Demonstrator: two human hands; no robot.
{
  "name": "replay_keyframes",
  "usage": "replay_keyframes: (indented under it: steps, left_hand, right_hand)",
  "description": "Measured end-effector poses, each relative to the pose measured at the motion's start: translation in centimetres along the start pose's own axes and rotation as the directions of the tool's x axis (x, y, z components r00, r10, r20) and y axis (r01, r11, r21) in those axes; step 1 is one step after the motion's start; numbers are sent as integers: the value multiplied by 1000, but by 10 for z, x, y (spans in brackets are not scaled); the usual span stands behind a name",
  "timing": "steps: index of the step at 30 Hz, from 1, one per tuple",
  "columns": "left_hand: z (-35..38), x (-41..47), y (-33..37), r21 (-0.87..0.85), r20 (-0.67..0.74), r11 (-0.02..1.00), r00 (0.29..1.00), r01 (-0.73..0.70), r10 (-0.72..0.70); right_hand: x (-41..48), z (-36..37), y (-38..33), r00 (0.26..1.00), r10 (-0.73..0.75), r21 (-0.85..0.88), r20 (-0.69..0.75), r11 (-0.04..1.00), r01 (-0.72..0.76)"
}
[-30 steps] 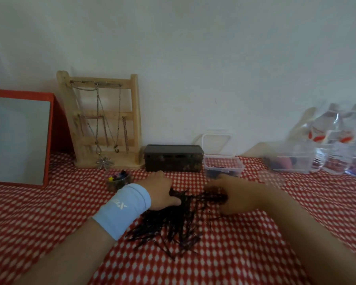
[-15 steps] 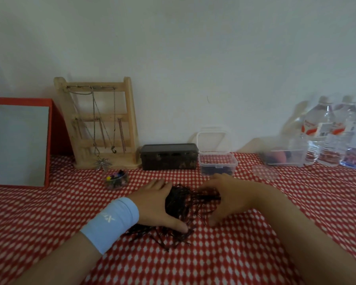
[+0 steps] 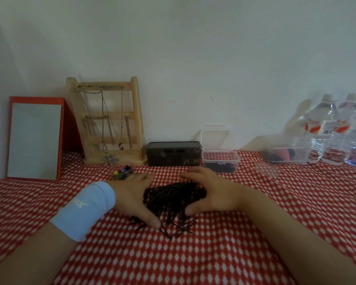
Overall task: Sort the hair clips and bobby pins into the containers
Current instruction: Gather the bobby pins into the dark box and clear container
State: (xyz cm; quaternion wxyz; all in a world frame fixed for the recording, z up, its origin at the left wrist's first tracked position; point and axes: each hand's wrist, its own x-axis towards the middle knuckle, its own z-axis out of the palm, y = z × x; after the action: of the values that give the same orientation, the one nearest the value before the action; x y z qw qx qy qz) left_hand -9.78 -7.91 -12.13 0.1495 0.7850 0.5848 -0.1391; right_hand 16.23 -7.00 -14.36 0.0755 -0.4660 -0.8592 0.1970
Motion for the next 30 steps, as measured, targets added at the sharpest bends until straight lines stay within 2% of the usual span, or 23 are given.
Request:
replay_keyframes:
  steps: [1, 3, 5, 10, 13, 19, 22, 25, 27, 30]
  left_hand:
    - [2, -4, -6, 45, 69, 998, 996, 54, -57]
    - [10, -6, -11, 43, 99, 998, 994, 42, -46]
    - [18, -1, -13, -24, 29, 999, 998, -48, 49]
    - [15, 18, -6, -97, -158, 975, 970, -201, 184]
    - [13, 30, 8, -156, -278, 955, 939, -251, 201]
    - [4, 35, 38, -175, -365, 910, 883, -376, 295]
    - [2, 33, 39, -112, -311, 941, 910, -320, 273]
    - [7, 25, 43, -44, -85, 986, 984, -159, 155]
    - [14, 23, 52, 0, 19, 995, 995, -102, 102]
    - [18, 32, 57, -19, -65, 989, 988, -144, 143]
  right_hand:
    - [2, 4, -5, 998, -12, -35, 69, 999, 15]
    - [7, 12, -10, 990, -27, -120, 141, 992, 45]
    - [15, 15, -9, 993, -31, -119, 116, 992, 44]
    - [18, 11, 3, 996, -45, -37, -76, 998, 43]
    - [15, 5, 11, 995, 8, 22, -99, 1000, -6]
    - [3, -15, 24, 994, 76, 187, -81, 981, -60]
    - [-5, -22, 32, 997, 62, 69, -38, 996, -59]
    - [-6, -23, 37, 989, 141, -43, 52, 989, -139]
    - [-4, -20, 39, 983, 184, -82, 14, 980, -182]
    - [-3, -19, 35, 993, 113, -31, -33, 993, -114]
